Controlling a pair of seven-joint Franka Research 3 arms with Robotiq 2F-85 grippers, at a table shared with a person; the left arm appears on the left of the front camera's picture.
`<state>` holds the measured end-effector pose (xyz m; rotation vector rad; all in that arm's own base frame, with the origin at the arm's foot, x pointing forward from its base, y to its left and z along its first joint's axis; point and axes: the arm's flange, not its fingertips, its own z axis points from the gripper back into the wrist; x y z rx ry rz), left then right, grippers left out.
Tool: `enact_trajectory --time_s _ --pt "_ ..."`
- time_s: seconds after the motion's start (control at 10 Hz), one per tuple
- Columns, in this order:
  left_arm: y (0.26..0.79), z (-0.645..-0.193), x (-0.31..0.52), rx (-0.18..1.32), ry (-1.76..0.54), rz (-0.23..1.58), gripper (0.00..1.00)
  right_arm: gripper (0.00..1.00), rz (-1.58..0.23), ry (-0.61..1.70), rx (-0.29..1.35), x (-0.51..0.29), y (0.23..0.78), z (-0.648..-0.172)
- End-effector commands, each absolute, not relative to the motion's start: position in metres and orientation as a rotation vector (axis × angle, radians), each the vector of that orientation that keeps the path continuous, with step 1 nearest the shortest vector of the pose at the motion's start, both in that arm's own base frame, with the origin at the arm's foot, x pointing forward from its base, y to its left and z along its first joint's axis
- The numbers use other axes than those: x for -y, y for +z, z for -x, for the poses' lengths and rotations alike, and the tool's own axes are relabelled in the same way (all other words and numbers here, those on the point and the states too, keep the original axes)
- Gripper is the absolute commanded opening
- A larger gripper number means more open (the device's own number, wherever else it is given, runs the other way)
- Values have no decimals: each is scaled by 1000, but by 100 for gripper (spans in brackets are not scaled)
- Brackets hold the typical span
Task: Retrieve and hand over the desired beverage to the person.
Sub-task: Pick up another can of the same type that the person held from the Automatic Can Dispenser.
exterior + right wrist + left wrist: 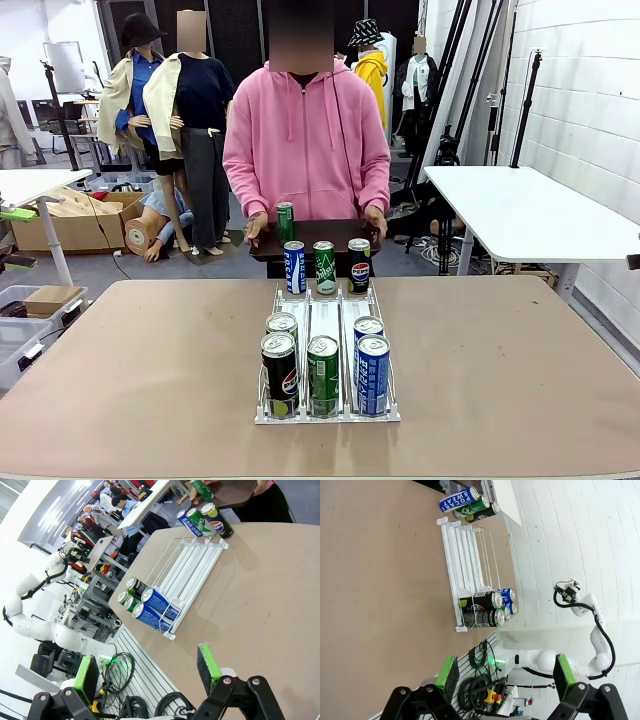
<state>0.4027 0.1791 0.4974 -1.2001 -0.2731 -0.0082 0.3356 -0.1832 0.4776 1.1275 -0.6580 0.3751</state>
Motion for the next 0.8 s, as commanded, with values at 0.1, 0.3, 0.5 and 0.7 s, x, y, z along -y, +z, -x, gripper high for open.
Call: enact_trajectory --time_s 0.1,0.3,0.5,0.7 --pt "505 -394 -173 265 -14 1236 100 100 -1137 384 669 183 478 -336" --pt "524 -374 -158 258 -89 1254 100 100 -1137 384 669 183 478 -336" --pt "544 -355 -137 245 -160 1241 100 100 -1137 384 669 183 478 -336" --pt "559 -335 -106 222 -216 1207 100 100 -1137 384 669 183 478 -336"
